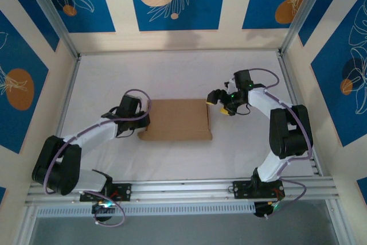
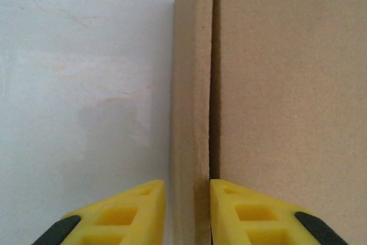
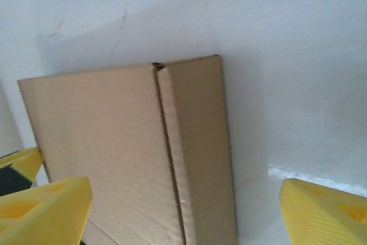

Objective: Fold the paper box

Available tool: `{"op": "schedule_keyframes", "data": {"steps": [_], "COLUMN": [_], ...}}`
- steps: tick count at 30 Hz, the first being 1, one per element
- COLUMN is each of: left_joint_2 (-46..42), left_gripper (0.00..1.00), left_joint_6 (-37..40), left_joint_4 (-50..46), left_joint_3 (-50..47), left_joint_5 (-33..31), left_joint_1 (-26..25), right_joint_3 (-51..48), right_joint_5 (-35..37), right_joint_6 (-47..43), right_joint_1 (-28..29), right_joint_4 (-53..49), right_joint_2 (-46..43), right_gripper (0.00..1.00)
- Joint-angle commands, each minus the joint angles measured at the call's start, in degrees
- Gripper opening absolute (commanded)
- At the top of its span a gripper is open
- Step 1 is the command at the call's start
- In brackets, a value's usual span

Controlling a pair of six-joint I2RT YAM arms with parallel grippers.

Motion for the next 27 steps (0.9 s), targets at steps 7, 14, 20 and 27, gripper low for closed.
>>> {"op": "schedule_keyframes", "data": {"steps": [7,14,20,27], "left_joint_2": [-1.64,-0.27,1.44,2.34], "left_gripper": [0.13,0.02,0.0,0.0], "left_joint_6": [2.38,2.24,1.63,1.6], "left_joint_4": [-0.77,0.33,1.75,3.39], "left_joint_3": [-0.31,-1.77,-2.64,-3.34], "left_joint_5": [3.35,5.55,8.99,11.39], "left_joint_1": [2.91,5.2,7.37,8.35], "right_joint_3": [-6.8,-8.9,-8.28,-8.63], "right_joint_5": [-10.95,-13.66,-20.09,-29.56], "right_joint_6": [3.3,4.35,4.66,8.67], "right_joint_1": [0.01,0.43,2.51,5.82], "right_joint_4": [5.77,8.42,10.71,19.36], "right_joint_2": [1.53,3.75,7.39,9.56], "right_gripper": [0.92,0.93,0.94,1.0]}}
